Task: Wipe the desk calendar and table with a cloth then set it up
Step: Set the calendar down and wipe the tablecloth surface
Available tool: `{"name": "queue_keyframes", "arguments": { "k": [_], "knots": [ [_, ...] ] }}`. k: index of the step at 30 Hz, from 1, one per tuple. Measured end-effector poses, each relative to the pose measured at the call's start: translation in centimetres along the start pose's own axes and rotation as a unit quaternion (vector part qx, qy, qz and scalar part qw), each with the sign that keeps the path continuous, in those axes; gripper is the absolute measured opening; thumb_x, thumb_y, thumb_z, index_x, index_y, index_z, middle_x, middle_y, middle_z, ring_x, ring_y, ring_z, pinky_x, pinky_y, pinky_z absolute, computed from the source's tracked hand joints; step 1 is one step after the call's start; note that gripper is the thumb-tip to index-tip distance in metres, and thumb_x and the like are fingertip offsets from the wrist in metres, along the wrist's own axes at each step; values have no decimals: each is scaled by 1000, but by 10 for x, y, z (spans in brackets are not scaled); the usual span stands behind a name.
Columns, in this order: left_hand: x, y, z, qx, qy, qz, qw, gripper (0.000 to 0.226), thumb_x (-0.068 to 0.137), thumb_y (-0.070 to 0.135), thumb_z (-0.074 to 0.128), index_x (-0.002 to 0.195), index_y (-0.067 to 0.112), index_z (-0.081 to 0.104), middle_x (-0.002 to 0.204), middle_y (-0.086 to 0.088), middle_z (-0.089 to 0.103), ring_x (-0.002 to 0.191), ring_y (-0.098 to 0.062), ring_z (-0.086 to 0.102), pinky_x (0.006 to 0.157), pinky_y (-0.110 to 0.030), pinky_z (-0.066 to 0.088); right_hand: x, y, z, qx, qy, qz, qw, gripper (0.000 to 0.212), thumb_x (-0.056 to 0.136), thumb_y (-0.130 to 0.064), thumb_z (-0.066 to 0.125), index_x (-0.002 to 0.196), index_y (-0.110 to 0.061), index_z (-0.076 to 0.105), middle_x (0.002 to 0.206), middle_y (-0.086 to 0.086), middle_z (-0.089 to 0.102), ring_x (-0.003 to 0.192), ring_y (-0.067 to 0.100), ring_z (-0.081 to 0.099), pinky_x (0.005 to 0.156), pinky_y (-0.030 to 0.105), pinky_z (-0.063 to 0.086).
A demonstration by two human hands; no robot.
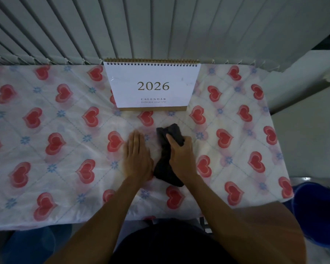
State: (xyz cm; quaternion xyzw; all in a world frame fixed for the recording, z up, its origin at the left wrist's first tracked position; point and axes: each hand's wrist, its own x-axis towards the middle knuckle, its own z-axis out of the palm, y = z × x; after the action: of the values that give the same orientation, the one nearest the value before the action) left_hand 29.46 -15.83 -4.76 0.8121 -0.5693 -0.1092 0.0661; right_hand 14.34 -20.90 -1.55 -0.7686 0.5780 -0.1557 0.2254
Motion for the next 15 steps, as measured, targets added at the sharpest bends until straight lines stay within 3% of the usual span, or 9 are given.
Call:
{"name": "queue_keyframes", "arguments": {
  "k": [2,5,8,11,13,15],
  "knots": [
    [0,-2,1,12,-9,1,1000,60,101,30,18,154,1,18,162,-16,16,151,-29,14,121,-46,18,-5,26,-14,-10,16,32,999,54,86,2,62,137,-16,59,113,25,50,83,38,57,67,43,58],
    [3,-1,0,6,-16,-4,1000,61,100,30,17,154,2,17,163,-15,14,151,-29,12,121,-47,19,-15,50,-36,14,42,97,994,47,92,-4,61,137,-18,59,117,22,48,86,31,55,79,42,57],
    [3,0,-1,3,-29,-8,1000,61,100,29,21,155,2,14,163,-15,13,152,-30,11,120,-49,20,-21,50,-52,60,75,131,987,40,96,-14,62,136,-18,60,120,18,48,90,19,47,91,30,51],
    [7,5,-7,-8,-55,-14,998,63,100,25,30,155,0,10,163,-17,9,152,-32,8,120,-51,17,-29,40,-56,77,74,134,985,37,97,-24,61,134,-22,62,123,14,48,92,14,49,89,19,44],
    [8,13,-11,-6,-67,-20,998,65,99,22,34,154,-1,8,163,-19,6,152,-34,5,121,-51,15,-38,40,-49,49,48,124,990,37,99,-30,57,135,-24,59,126,11,47,95,16,52,88,20,46],
    [9,16,-15,-1,-73,-29,997,66,99,22,33,154,-2,6,163,-19,5,151,-35,4,121,-50,14,-46,43,-41,-10,27,124,992,39,99,-33,55,137,-26,56,129,13,48,101,24,55,88,32,53]
  ]
}}
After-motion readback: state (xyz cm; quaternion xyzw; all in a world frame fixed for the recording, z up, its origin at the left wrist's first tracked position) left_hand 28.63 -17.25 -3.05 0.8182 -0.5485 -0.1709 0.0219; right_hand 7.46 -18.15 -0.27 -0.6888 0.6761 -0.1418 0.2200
